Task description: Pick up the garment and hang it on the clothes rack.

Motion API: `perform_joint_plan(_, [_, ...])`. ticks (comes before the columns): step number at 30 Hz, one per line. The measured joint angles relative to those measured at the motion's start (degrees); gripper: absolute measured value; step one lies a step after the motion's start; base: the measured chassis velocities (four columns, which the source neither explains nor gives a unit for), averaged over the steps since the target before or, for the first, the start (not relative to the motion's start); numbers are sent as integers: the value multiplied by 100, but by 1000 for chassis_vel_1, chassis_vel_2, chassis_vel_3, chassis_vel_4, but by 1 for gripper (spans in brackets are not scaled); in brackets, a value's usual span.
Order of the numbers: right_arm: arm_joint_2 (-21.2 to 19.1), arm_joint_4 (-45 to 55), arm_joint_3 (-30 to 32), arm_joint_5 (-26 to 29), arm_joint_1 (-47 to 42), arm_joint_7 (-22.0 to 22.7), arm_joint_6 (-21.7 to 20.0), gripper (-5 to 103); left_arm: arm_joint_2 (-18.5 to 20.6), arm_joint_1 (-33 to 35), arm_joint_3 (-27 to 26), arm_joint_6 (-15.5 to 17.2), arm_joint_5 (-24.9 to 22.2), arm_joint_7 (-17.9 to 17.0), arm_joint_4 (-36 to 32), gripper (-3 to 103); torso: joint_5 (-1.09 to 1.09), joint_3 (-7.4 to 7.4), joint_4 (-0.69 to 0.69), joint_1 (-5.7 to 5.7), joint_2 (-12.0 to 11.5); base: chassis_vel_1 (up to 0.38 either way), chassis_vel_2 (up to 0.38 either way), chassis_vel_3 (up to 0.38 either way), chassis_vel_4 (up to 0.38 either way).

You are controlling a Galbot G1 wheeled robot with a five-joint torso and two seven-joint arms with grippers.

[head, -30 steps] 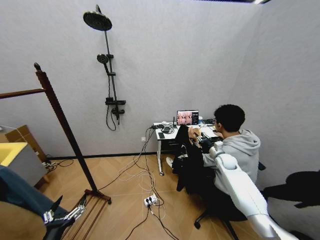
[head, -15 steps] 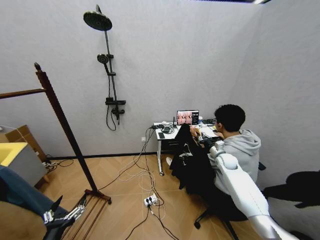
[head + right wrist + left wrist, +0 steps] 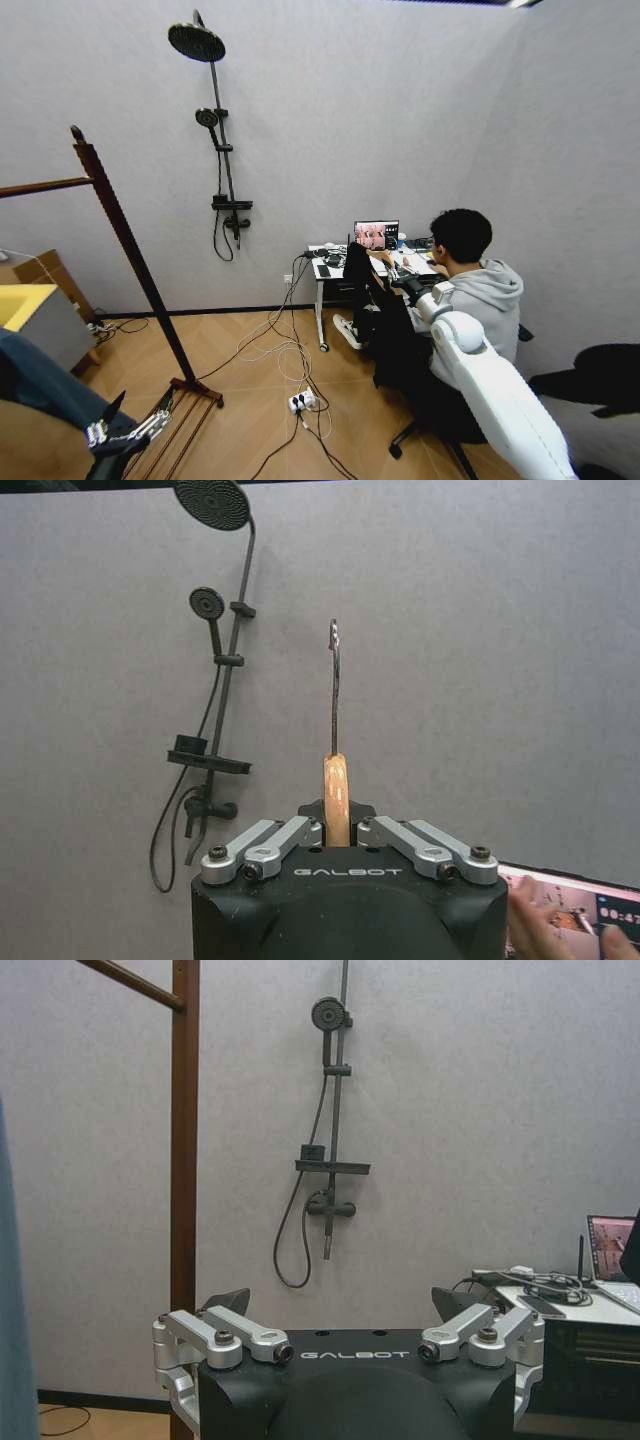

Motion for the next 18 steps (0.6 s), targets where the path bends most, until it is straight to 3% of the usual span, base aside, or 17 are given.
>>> perform_joint_plan(18, [3, 551, 102, 261, -513, 158, -397, 10, 0, 0, 0, 0, 0, 0, 0, 100, 1, 1, 1, 0, -1, 88, 83, 79, 80])
